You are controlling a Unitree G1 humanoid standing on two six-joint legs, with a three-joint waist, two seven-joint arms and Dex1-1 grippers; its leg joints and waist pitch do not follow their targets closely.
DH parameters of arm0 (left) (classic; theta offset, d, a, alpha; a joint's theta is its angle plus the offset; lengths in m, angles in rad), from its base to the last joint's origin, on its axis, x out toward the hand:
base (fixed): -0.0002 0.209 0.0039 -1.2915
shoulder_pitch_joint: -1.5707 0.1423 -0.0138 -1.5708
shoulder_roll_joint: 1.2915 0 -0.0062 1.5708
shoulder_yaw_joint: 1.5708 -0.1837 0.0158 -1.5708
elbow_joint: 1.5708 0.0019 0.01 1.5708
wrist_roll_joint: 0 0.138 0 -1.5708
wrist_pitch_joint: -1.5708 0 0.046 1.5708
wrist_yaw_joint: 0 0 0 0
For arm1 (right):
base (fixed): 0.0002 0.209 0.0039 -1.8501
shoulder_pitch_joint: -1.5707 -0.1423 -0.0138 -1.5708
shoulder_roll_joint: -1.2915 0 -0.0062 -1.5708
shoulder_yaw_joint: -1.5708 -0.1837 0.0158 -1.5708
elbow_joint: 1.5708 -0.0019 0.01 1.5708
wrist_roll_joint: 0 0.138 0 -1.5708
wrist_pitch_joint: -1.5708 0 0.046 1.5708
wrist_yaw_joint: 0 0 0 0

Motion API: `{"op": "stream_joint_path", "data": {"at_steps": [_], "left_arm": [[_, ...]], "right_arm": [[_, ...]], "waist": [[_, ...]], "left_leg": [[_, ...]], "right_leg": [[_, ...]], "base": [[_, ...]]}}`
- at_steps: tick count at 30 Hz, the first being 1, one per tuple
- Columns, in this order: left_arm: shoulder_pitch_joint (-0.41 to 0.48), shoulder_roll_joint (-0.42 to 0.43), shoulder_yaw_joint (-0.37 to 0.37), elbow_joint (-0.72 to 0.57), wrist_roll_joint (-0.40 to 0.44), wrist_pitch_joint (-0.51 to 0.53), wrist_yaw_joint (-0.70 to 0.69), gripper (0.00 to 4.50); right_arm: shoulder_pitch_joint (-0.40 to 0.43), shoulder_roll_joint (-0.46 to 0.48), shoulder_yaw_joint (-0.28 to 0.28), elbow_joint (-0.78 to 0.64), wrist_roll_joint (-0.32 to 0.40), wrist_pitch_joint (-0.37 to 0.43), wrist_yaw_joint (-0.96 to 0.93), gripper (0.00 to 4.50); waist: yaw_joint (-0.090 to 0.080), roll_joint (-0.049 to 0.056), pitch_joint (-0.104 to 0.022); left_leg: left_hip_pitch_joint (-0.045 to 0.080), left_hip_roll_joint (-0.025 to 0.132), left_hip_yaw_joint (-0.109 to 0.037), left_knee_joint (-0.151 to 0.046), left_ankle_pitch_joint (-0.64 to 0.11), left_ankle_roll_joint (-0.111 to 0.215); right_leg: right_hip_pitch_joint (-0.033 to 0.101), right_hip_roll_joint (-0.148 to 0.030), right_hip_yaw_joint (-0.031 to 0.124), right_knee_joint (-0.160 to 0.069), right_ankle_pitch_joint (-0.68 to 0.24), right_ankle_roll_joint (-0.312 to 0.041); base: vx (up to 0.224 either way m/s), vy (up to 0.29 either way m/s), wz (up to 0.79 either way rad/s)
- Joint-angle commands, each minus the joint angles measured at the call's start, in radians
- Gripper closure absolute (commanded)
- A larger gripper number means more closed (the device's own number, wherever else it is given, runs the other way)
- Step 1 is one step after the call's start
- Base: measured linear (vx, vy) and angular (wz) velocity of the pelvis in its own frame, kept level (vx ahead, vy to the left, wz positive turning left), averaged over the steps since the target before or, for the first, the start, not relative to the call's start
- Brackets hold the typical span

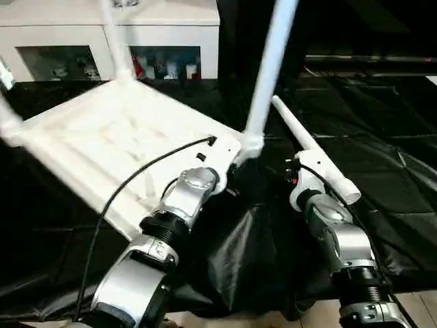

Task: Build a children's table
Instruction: Rotate leg to tighten

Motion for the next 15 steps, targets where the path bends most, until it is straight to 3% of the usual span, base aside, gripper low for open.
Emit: {"op": "stream_joint_path", "data": {"at_steps": [1,6,8,10,11,12,13,15], "left_arm": [[-0.032,0.027,0.039,0.0,-0.015,-0.057,0.019,3.91],[-0.045,0.05,0.077,-0.042,-0.032,-0.117,0.059,3.64],[-0.023,0.074,0.105,-0.125,-0.047,-0.115,0.066,3.47],[-0.011,0.081,0.112,-0.16,-0.052,-0.103,0.061,3.27],[0.021,0.103,0.123,-0.24,-0.058,-0.065,0.044,3.18],[0.048,0.122,0.133,-0.305,-0.063,-0.03,0.031,3.09],[0.103,0.163,0.153,-0.425,-0.065,0.038,0.014,3.01],[0.154,0.201,0.179,-0.517,-0.053,0.078,0.02,2.9]], "right_arm": [[-0.011,-0.003,0.001,-0.027,0.006,0.016,0.009,0.59],[-0.018,-0.017,-0.012,-0.008,0.003,0.003,0.002,0.59],[-0.025,-0.022,-0.031,-0.003,0.006,0.004,-0.019,0.59],[-0.028,-0.023,-0.035,-0.004,0.006,0.007,-0.025,0.59],[-0.035,-0.03,-0.036,-0.007,-0.001,0.022,-0.035,0.59],[-0.038,-0.037,-0.033,-0.012,-0.009,0.035,-0.042,0.59],[-0.042,-0.052,-0.027,-0.027,-0.021,0.062,-0.046,0.59],[-0.04,-0.067,-0.025,-0.043,-0.025,0.073,-0.037,0.59]], "waist": [[0.016,0.001,-0.075],[0.025,0.003,-0.073],[0.032,0.01,-0.072],[0.034,0.009,-0.071],[0.036,0.023,-0.071],[0.034,0.026,-0.072],[0.031,0.027,-0.071],[0.028,0.03,-0.071]], "left_leg": [[0.004,0.044,-0.021,-0.067,-0.149,0.063],[0.007,0.048,-0.02,-0.068,-0.16,0.062],[0.01,0.05,-0.021,-0.07,-0.175,0.044],[0.011,0.05,-0.019,-0.071,-0.183,0.035],[0.012,0.05,-0.02,-0.071,-0.188,0.026],[0.012,0.057,-0.022,-0.073,-0.188,0.015],[0.008,0.054,-0.022,-0.071,-0.177,0.015],[0.01,0.049,-0.017,-0.067,-0.173,0.018]], "right_leg": [[0.062,-0.064,0.048,-0.064,-0.107,-0.207],[0.061,-0.066,0.049,-0.061,-0.101,-0.224],[0.059,-0.067,0.05,-0.059,-0.118,-0.219],[0.058,-0.066,0.051,-0.06,-0.121,-0.219],[0.057,-0.064,0.051,-0.059,-0.119,-0.22],[0.059,-0.065,0.051,-0.053,-0.091,-0.228],[0.063,-0.063,0.051,-0.045,-0.072,-0.236],[0.06,-0.061,0.052,-0.049,-0.098,-0.229]], "base": [[0.0,0.0,0.0],[0.0,0.0,0.0],[0.0,0.0,0.0],[0.0,0.0,0.0],[0.0,0.0,0.0],[0.0,0.0,0.0],[0.0,0.0,0.0],[0.0,0.0,0.0]]}}
